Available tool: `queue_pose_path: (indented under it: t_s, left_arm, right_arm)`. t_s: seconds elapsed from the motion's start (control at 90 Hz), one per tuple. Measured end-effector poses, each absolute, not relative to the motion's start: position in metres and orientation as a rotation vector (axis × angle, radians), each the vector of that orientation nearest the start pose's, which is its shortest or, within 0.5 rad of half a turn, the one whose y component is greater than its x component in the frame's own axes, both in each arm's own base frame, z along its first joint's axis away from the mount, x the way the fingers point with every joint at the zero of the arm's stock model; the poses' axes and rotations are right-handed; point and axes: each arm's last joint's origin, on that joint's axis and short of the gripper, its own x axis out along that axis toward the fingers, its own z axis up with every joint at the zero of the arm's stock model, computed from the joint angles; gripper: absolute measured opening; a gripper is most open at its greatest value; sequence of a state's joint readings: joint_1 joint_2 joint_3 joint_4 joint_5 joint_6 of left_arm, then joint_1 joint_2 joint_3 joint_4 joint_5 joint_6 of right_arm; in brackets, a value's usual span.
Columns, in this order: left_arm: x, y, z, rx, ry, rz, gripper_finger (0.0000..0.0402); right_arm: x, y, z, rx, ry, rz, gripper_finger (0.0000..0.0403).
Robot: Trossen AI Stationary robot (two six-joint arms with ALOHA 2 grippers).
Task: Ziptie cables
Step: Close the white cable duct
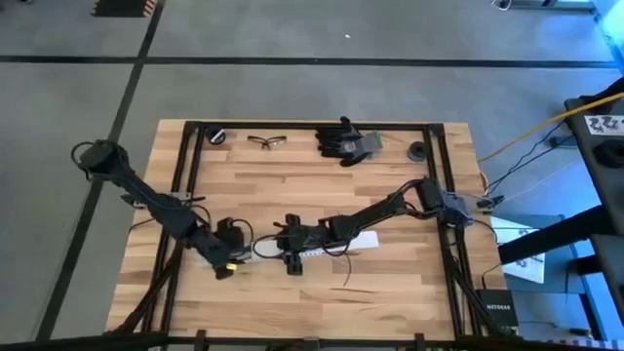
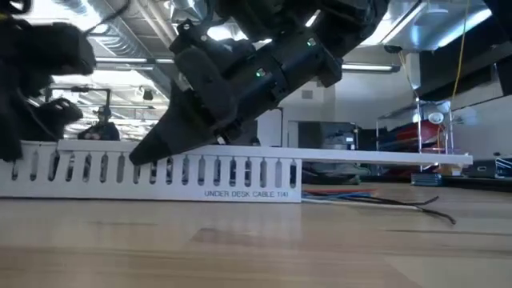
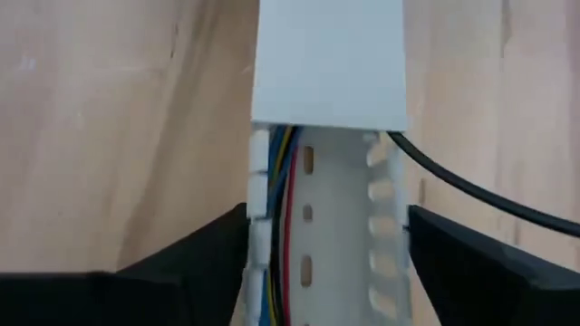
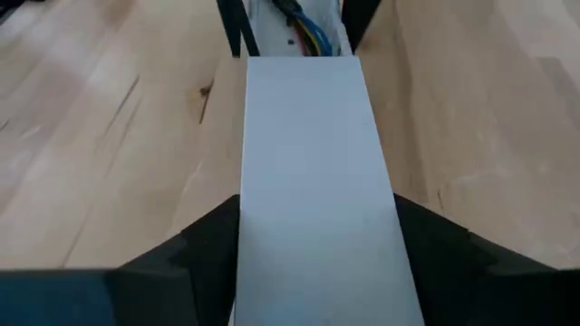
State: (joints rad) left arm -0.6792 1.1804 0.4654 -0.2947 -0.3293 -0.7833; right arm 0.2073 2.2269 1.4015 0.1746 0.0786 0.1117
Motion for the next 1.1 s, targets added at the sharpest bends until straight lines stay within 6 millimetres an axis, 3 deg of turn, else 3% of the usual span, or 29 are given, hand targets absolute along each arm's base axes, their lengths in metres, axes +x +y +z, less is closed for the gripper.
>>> queue_pose_path:
  t_s: [0.189,0.467,1.1]
  left_arm:
    - [0.145,-0.123,0.138,-0.213,0.846,0.069,0.0249]
    - [0.144,-0.124,0.123,-0.204,0.774,0.088,0.0237]
    - [0.157,-0.120,0.117,-0.142,0.721,0.089,0.0237]
  right_arm:
    - [0.458,0.094,0.114,0.007,0.653,0.095,0.0225]
    - [0.457,0.095,0.114,0.007,0.658,0.101,0.0225]
    - [0.459,0.096,0.115,0.058,0.618,0.088,0.0225]
